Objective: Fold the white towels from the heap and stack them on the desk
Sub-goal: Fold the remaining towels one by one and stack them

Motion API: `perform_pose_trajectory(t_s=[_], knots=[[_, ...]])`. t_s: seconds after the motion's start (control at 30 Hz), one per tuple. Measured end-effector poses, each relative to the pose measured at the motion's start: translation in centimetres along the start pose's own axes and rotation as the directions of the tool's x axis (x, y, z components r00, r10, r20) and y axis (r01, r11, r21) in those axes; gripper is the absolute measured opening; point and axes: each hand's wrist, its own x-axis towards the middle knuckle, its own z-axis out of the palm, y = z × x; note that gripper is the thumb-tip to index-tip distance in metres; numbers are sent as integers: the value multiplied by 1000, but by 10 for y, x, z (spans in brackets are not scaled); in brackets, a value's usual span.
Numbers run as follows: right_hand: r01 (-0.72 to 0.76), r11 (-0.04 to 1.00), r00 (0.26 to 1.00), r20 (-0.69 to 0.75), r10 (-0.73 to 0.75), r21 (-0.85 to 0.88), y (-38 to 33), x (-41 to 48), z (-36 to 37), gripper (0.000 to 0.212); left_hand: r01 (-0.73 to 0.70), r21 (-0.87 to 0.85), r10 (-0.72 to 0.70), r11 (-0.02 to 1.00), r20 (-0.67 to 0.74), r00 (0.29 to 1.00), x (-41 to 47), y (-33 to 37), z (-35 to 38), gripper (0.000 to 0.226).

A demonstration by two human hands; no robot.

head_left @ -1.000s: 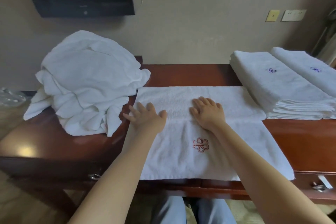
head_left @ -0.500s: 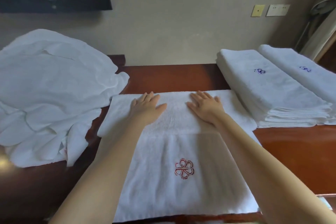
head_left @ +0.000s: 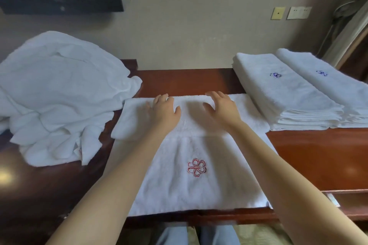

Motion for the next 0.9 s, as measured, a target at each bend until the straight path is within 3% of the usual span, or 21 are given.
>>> perform_pose_trajectory(t_s=[0.13, 0.37, 0.5, 0.6, 0.7, 0.8, 0.9], knots=[[52, 991, 998, -44, -46, 121, -27, -32, -22, 34, -90, -144, 74, 986, -113, 991, -40, 7, -22, 31], [49, 966, 998, -59, -35, 253, -58, -114, -48, 25, -217, -217, 195, 952, -119, 974, -124, 3, -40, 16], [95, 960, 995, 8, -100, 263, -56, -161, -48, 38, -284, -235, 265, 930, -106, 958, -163, -5, -36, 24], [159, 966, 976, 115, -185, 205, -48, -189, -41, 65, -333, -153, 338, 931, 12, 941, -185, -13, -25, 52], [255, 966, 959, 137, -248, -39, -38, -212, -31, 86, -434, 40, 432, 900, 46, 901, -203, -24, -13, 72], [301, 927, 953, 94, -287, -224, -31, -222, -24, 89, -466, 210, 462, 859, 73, 884, -208, -27, -9, 79], [310, 927, 948, 0, -317, -212, -26, -223, -24, 75, -473, 165, 477, 866, 15, 879, -207, -27, -9, 69]])
